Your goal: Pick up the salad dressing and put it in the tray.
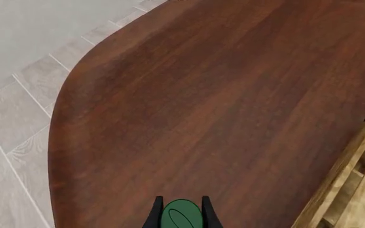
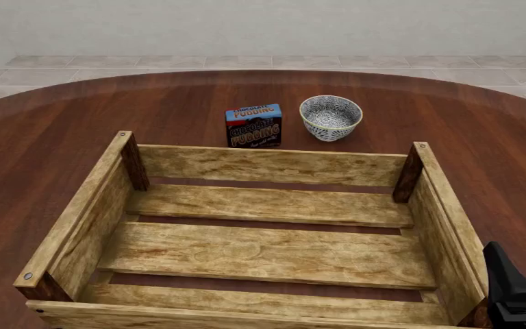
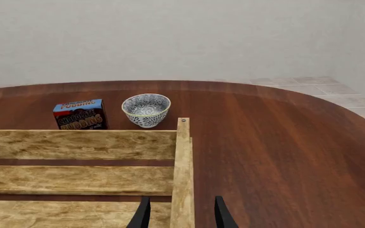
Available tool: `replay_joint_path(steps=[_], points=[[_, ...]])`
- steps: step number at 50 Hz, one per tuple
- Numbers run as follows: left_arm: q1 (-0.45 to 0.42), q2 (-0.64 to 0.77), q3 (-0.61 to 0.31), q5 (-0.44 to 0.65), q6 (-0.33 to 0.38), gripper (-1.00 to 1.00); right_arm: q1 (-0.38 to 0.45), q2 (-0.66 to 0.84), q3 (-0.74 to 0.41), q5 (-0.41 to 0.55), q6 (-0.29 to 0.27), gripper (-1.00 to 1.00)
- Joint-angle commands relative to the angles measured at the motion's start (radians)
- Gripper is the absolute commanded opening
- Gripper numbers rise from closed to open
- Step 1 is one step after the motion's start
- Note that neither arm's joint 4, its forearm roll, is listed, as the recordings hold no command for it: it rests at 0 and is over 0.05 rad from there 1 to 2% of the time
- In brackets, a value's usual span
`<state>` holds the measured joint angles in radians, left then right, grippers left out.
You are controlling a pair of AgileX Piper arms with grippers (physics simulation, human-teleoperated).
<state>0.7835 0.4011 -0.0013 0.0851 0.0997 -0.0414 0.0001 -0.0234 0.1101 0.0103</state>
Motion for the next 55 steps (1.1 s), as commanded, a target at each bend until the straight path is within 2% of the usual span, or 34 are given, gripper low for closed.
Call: replay_joint_path(steps=[1,7,14,16,20,26,36,55], points=[[-0.006,-0.035,0.001,0.016,0.014,-1.0,-0.002,0.0,-0.005,0.004,0.002,1.0],[-0.016,-0.076,0.001,0.029,0.022,-1.0,-0.003,0.0,-0.005,0.005,0.004,1.0],[-0.03,-0.069,-0.001,-0.017,0.029,-1.0,-0.004,0.0,0.0,-0.001,0.005,1.0],[-0.032,-0.049,-0.014,-0.026,0.029,-1.0,-0.004,0.0,0.002,-0.004,0.005,1.0],[-0.047,-0.071,-0.061,0.021,0.036,-1.0,-0.005,0.0,0.002,-0.004,0.006,1.0],[-0.054,-0.051,-0.083,0.013,0.054,-1.0,-0.005,0.0,0.0,0.0,0.007,1.0],[-0.119,-0.098,-0.168,0.079,0.077,-1.0,-0.003,0.0,-0.007,0.007,0.008,1.0],[-0.218,-0.064,-0.277,0.064,0.101,-1.0,-0.007,0.0,-0.001,0.001,0.012,1.0]])
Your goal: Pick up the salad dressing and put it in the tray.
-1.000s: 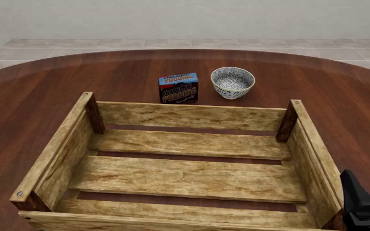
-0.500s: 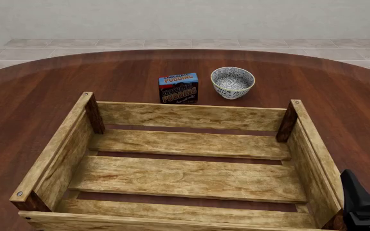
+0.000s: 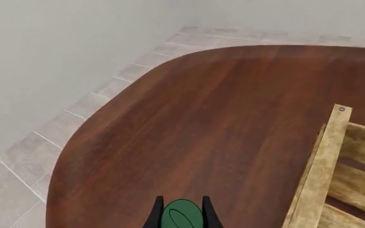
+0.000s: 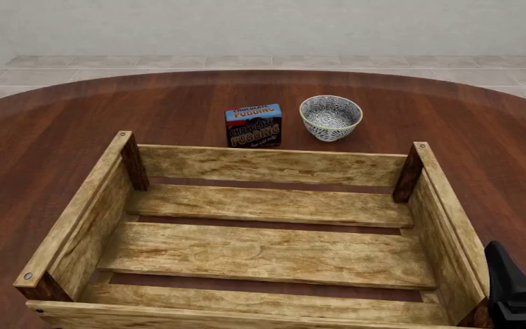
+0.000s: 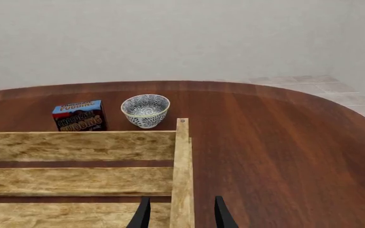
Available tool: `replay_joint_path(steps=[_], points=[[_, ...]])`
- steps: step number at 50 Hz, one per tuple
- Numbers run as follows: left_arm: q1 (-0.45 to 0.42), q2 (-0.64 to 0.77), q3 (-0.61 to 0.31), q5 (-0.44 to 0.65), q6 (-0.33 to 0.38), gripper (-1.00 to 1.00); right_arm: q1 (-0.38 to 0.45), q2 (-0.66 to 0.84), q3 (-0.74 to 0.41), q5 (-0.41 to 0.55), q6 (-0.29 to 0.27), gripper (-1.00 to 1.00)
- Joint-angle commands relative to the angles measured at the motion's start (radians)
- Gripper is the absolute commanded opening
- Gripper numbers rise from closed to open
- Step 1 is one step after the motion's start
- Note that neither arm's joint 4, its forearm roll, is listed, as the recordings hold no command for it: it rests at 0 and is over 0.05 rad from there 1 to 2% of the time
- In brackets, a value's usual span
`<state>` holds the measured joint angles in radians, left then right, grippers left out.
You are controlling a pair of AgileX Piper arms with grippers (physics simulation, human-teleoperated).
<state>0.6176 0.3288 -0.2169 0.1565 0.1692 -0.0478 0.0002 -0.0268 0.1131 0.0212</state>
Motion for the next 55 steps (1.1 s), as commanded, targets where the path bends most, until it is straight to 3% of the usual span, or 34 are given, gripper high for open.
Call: replay_joint_path(steps=[1,20,55], points=[[-0.055,0.011,-0.07,-0.014,0.038,-1.0,-0.001,0.0,0.003,-0.003,0.001,1.0],[-0.174,0.048,-0.274,-0.009,0.082,-1.0,0.0,0.0,0.011,-0.015,0.0,1.0],[-0.57,0.201,-0.607,0.003,0.109,-1.0,-0.006,0.0,0.004,-0.01,0.005,1.0]])
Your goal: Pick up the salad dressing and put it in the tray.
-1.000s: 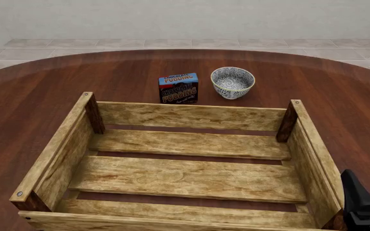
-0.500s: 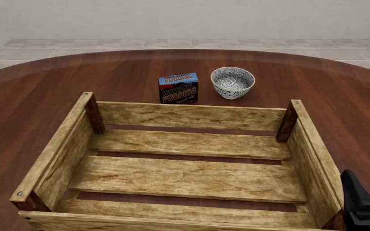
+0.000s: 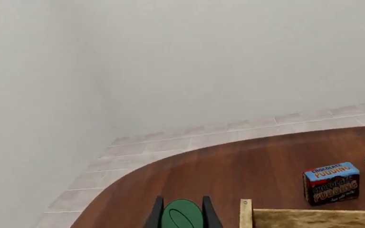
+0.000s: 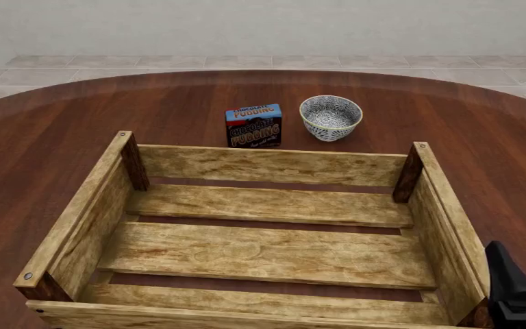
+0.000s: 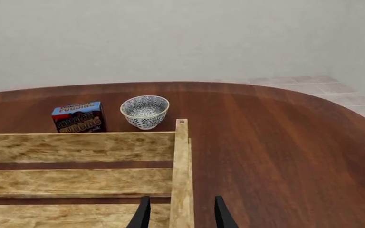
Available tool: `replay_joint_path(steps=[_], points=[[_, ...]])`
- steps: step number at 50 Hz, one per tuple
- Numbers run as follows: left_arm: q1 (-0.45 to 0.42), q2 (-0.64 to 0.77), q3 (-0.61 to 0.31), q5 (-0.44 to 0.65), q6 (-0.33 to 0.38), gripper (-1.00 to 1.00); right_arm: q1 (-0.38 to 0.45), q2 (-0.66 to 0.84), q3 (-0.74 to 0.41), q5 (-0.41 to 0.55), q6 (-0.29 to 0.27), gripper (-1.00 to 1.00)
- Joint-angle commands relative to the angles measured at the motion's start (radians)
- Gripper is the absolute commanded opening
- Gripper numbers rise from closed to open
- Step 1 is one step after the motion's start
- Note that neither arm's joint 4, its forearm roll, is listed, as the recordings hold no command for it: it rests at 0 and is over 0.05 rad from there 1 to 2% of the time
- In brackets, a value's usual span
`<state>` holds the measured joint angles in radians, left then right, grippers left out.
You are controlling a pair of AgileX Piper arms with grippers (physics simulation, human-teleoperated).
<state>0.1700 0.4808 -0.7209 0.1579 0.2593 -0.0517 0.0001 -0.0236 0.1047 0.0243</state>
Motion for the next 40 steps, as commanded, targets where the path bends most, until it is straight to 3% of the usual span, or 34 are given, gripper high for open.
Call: replay_joint_path(steps=[1,18,32,40], points=[[-0.123,0.049,-0.103,0.001,0.018,-1.0,-0.002,0.0,0.001,-0.001,0.002,1.0],[-0.33,0.158,-0.182,-0.022,0.033,-1.0,-0.006,0.0,-0.004,0.003,0.001,1.0],[-0.449,0.263,-0.199,-0.068,0.047,-1.0,-0.006,0.0,0.001,-0.003,-0.002,1.0],[-0.489,0.335,-0.201,-0.092,0.019,-1.0,-0.008,0.0,-0.001,0.0,-0.003,1.0]])
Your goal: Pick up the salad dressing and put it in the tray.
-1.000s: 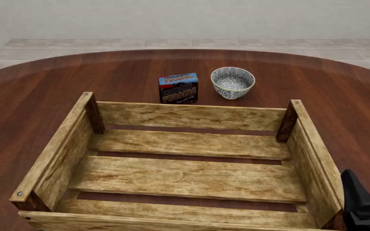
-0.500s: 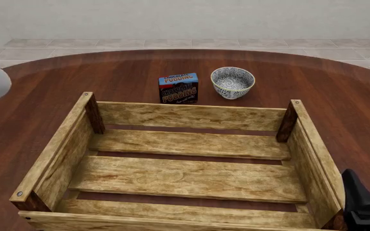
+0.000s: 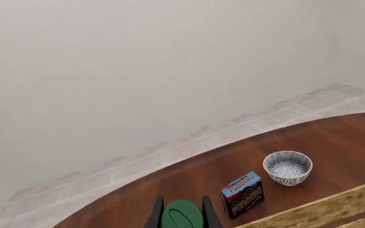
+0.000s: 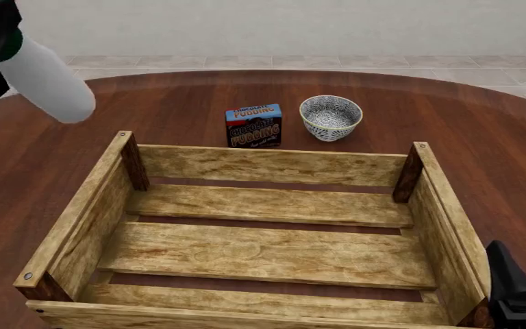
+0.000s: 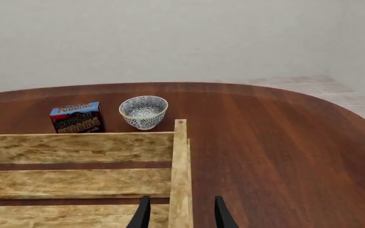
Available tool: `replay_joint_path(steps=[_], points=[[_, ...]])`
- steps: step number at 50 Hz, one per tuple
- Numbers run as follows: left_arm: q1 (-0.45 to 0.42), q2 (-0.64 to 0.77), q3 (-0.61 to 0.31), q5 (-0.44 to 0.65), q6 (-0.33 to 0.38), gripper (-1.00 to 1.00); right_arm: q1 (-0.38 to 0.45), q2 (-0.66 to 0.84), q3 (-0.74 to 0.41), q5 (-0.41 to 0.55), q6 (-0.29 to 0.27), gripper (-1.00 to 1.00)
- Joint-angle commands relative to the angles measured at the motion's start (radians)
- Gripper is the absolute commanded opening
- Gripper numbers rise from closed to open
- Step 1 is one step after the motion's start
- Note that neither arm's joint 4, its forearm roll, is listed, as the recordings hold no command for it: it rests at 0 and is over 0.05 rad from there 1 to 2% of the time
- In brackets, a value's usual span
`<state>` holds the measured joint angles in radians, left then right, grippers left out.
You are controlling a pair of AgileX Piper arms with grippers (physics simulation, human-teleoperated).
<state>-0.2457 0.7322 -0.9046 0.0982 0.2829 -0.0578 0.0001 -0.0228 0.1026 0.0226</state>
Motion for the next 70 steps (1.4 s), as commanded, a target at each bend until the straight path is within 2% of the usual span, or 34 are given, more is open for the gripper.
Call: replay_joint_path(steps=[1,28,46,70], points=[[-0.073,0.088,-0.015,-0.036,-0.005,-1.0,-0.002,0.0,0.0,0.0,-0.002,1.0],[-0.153,0.251,-0.014,-0.107,-0.066,-1.0,-0.004,0.0,0.0,-0.002,-0.008,1.0],[-0.214,0.365,0.045,-0.195,-0.065,-1.0,-0.01,0.0,-0.002,0.0,-0.005,1.0],[-0.228,0.544,0.103,-0.306,-0.06,-1.0,-0.02,0.0,-0.006,0.001,0.0,1.0]])
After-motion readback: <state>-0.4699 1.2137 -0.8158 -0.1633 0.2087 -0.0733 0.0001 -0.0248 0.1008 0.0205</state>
